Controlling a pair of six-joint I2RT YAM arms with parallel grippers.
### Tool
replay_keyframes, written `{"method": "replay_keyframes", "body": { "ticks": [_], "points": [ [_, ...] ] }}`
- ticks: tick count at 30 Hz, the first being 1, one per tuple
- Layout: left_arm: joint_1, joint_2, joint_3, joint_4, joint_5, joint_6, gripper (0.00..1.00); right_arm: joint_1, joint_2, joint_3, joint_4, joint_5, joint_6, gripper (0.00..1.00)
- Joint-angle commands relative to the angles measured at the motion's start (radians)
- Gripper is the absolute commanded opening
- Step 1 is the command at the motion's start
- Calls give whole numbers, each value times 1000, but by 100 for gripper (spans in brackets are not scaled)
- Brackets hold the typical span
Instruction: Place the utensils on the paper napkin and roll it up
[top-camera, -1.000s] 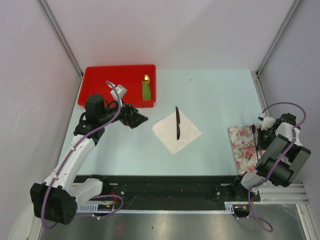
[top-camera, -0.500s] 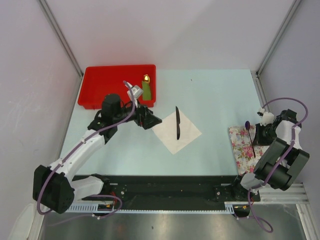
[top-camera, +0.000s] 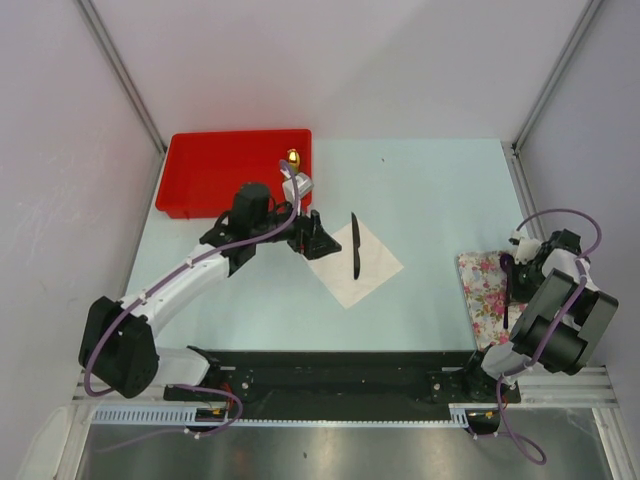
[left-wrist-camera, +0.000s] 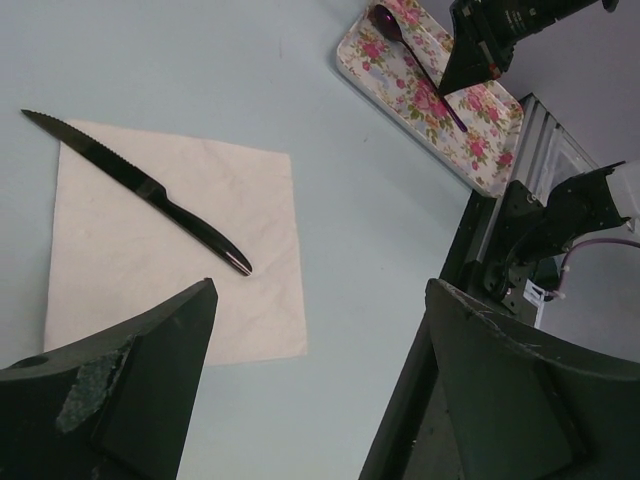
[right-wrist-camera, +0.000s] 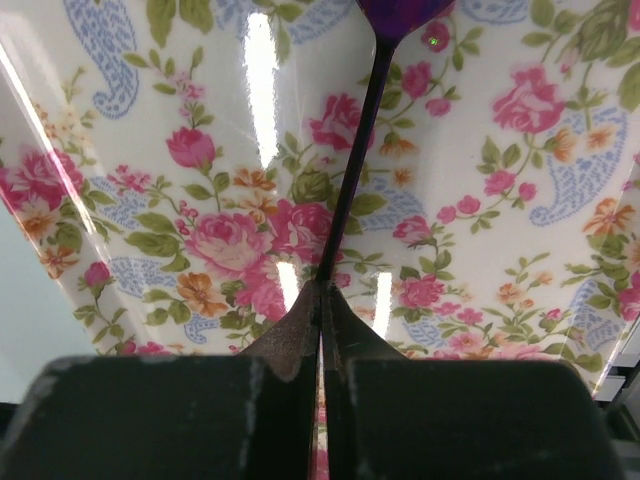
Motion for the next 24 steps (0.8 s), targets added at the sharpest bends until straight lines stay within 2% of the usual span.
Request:
{"method": "replay_keyframes", "body": {
  "ticks": [1, 3, 4, 10, 13, 15, 24],
  "points": [
    [-1, 5, 61, -22, -9, 38, 91, 10, 38, -21, 115, 44, 11, 0],
    [1, 5, 62, -31, -14, 43, 90, 12, 46, -12, 112, 39, 25, 0],
    [-1, 4, 62, -34, -15, 49, 91, 9, 51, -7, 106, 38, 31, 5],
    [-1, -7, 67, -80, -12, 85, 90, 4, 32, 45, 75, -4, 95, 18],
    [-1, -7, 73, -93, -15, 96, 90, 10, 11, 62, 80, -11, 134, 30],
    [-1, -4, 76, -94, -18, 98, 90, 13, 8, 70, 104, -2, 160, 33],
    [-1, 13, 84, -87, -26, 92, 91, 41, 126, 105, 202, 33, 266, 33]
  ]
}}
